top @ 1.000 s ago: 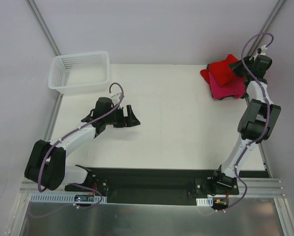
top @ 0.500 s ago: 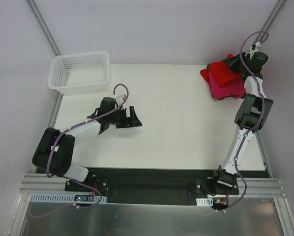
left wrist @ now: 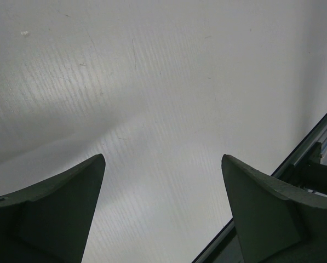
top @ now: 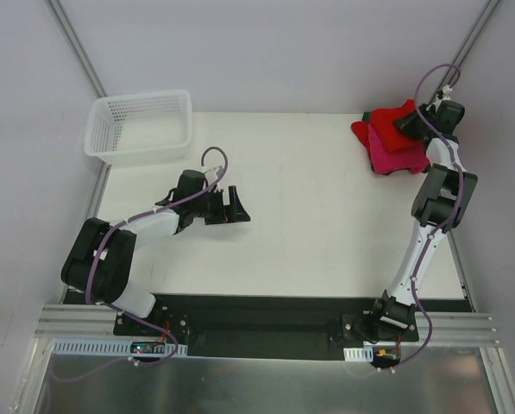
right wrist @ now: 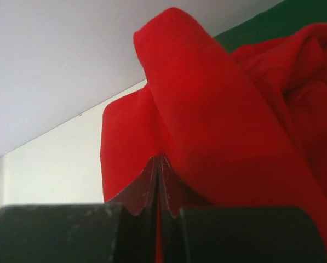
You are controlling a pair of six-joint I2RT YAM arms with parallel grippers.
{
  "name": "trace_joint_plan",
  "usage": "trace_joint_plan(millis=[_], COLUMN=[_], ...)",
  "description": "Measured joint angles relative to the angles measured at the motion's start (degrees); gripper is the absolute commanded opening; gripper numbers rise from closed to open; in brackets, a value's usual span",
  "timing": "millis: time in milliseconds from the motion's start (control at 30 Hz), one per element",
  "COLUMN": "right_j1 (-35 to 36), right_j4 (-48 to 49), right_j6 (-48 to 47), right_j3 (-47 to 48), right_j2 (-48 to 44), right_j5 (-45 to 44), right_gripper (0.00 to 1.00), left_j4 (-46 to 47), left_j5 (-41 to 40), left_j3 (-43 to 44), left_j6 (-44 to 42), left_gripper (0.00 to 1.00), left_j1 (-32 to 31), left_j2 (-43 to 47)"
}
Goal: Fold and stack the t-shirts
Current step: Put the neatly folded tshirt into the corner of the board with the right arm
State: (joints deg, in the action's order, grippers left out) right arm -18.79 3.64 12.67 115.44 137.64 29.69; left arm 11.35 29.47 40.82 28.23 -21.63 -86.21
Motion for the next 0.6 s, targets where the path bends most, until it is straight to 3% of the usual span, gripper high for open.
trace_joint_plan(millis=[600], right_j1=[0.0], right_j4=[-0.92], right_j6=[-1.42], right_j3=[-0.04], right_j2=[-0.11], right_j5=[-1.16], right_gripper=[0.01], left_j4=[0.46], left_j5=[0.22], left_j3=[0.09], left_j6=[0.81], left_gripper=[0.88], left_j1=[0.0], left_j2=[-1.66])
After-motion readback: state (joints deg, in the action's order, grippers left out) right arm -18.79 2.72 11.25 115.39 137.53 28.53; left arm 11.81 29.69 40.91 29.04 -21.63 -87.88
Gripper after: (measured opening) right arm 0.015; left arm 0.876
